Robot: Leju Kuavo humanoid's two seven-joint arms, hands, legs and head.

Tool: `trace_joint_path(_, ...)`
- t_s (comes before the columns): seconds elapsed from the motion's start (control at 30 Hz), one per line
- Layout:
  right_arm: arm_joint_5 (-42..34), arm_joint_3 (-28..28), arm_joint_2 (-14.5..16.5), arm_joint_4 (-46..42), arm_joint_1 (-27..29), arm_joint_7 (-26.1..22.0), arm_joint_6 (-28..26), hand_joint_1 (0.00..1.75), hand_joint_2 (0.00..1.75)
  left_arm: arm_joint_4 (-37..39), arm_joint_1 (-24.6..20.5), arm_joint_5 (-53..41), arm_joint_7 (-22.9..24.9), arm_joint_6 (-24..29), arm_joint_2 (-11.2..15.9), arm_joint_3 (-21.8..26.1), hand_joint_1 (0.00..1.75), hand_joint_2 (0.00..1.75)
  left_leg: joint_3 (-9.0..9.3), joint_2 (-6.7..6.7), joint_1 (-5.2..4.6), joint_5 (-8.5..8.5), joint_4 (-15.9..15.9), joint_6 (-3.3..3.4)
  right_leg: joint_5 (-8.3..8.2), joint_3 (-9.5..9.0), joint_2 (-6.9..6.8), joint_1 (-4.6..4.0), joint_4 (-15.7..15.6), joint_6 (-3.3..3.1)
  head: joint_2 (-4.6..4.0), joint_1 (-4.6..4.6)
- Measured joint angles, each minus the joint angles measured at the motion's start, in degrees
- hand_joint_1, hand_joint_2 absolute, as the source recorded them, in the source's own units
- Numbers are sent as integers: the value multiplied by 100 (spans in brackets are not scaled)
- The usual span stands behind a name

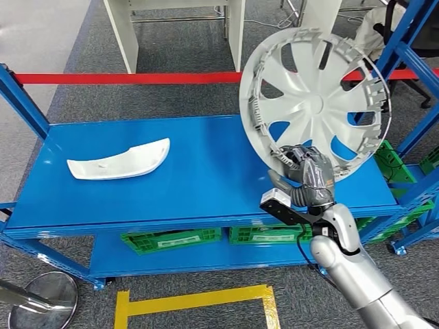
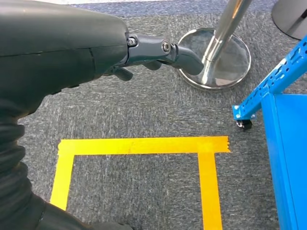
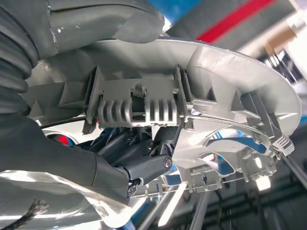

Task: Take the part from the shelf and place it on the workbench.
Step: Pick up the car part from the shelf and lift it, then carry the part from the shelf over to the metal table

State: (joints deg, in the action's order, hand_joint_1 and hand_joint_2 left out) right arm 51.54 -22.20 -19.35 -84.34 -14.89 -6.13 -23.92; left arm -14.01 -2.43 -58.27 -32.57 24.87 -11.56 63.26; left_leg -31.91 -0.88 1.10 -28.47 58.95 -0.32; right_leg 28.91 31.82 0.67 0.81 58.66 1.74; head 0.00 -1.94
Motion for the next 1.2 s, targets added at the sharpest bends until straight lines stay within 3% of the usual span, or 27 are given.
trace_joint_path(0.27,187,145,267,-352,9,-177,-528,175,175,0,-35,-120,-1,1,-1,-75,0,175,-1,0,0,0,0,-1,0,1,1,0,2,0,0,0)
trace_joint_path(0.77,24,149,352,-435,-31,-428,-405,175,175,0,-51,-129,21,-9,18,-123,0,175,-7,-2,-25,-6,22,11,-8,1,-2,36,-3,13,0,1)
trace_joint_path(0.9,-49,110,352,-438,-40,-461,-370,175,175,0,-55,-122,39,-2,27,-123,0,175,-26,-3,-56,-13,47,57,-21,5,-1,65,-9,51,0,2)
trace_joint_path(1.0,-46,76,352,-456,-41,-475,-368,175,175,0,-67,-122,96,18,25,-124,0,175,4,6,-56,48,-54,148,-25,11,-1,75,-46,114,0,0)
trace_joint_path(1.07,-36,58,352,-473,-48,-476,-374,175,175,0,-81,-122,137,42,16,-125,0,175,61,24,-21,124,-183,217,159,176,-12,75,244,138,0,-16)
trace_joint_path(1.13,-20,36,352,-475,-37,-477,-380,175,175,0,-84,-113,166,66,11,-125,0,175,77,34,-5,152,-221,244,462,565,-22,86,979,159,0,-28)
trace_joint_path(1.2,-10,17,352,-475,4,-477,-383,175,175,0,-81,-96,199,82,7,-124,0,175,80,33,3,143,-218,235,532,879,-25,95,1496,194,0,-30)
